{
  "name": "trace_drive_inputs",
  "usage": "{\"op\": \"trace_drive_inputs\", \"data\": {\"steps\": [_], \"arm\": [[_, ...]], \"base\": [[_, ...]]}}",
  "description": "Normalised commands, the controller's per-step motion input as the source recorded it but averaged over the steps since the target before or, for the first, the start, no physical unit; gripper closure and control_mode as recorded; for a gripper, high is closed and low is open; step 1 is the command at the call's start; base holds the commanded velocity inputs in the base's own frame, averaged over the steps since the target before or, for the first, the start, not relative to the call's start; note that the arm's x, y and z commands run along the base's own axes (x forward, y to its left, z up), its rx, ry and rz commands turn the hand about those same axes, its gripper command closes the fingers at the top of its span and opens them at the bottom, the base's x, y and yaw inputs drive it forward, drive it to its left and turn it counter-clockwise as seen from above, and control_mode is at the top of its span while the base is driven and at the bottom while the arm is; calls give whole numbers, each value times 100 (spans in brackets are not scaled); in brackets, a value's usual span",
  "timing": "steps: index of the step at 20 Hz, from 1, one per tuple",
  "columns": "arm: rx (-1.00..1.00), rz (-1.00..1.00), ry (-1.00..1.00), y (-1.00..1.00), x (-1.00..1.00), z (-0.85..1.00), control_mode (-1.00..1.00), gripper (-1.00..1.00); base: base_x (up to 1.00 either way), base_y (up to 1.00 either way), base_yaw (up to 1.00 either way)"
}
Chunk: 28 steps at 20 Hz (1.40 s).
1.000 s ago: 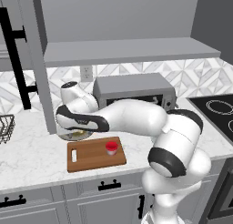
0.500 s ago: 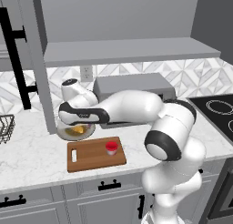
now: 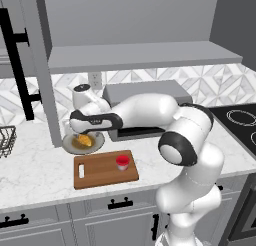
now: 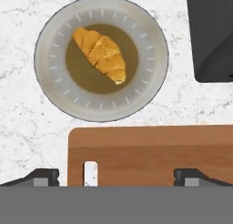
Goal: From the different types of pastries on the counter, select a croissant and place it on the cutting board. Then retrieve a jar of jam from the cabinet and place it alongside the croissant on the cutting board.
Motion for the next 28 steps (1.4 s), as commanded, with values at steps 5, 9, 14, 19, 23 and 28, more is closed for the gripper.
{"op": "trace_drive_inputs", "data": {"steps": [5,9,14,19,23,28], "arm": [[0,0,-19,0,40,0,-100,-100],[3,0,-6,-19,23,-2,-100,-100],[9,0,-1,-20,37,-18,-100,-100],[3,0,-4,16,18,-26,-100,-100],[0,0,-2,44,21,-16,-100,-100],[0,0,0,16,16,-3,-100,-100]], "base": [[0,0,0],[0,0,0],[0,0,0],[0,0,0],[0,0,0],[0,0,0]]}}
